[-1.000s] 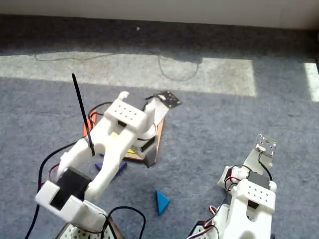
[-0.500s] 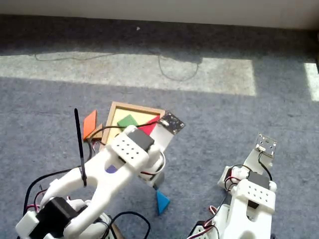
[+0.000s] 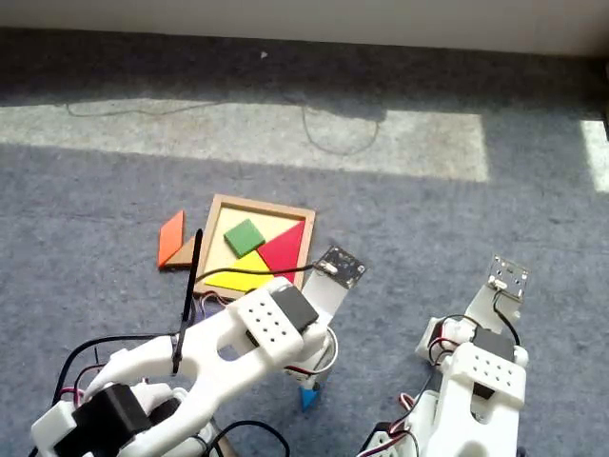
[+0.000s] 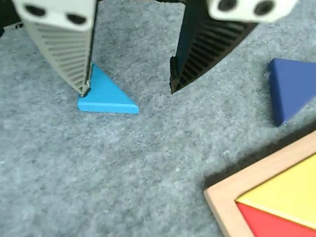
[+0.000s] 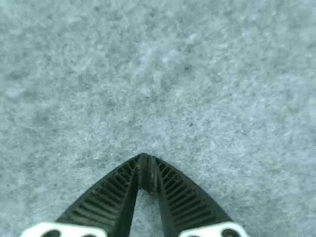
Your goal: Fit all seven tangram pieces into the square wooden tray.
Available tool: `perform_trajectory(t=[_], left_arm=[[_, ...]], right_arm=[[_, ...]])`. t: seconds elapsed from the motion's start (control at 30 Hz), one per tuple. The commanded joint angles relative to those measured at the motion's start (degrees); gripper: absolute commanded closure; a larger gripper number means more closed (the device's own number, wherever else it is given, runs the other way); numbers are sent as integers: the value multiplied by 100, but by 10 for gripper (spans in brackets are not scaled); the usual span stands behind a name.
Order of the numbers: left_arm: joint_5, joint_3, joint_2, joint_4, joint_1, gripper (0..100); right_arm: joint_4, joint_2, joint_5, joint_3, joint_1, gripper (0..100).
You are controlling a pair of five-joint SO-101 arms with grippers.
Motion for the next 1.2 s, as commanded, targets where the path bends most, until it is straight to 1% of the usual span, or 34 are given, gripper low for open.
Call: perform_trajectory(t=[0.0, 0.1, 0.23, 0.3, 0.57, 0.63, 0.8, 0.97, 1.07, 1.17], left_arm=[[105, 13, -136, -299, 347, 744], [105, 180, -127, -466, 391, 744], [105, 840, -127, -1336, 365, 744], [105, 1007, -154, -1626, 356, 747], [105, 1051, -127, -1530, 347, 750], [70, 1059, -127, -1530, 347, 783], [62, 1015, -171, -1530, 382, 908], [35, 998, -198, -1521, 391, 974], [-492, 796, -198, -1398, 374, 992], [-721, 312, -198, -853, 338, 994]], right_arm=[[-40, -40, 53, 4, 136, 994], [-40, -40, 53, 4, 136, 994], [-40, -40, 53, 4, 136, 994], [-40, -40, 53, 4, 136, 994], [-40, -40, 53, 13, 136, 994], [-40, -40, 53, 13, 136, 994], [-40, -40, 53, 13, 136, 994], [-40, -40, 53, 13, 136, 994], [-40, -40, 53, 13, 136, 994], [-40, -40, 53, 13, 136, 994]])
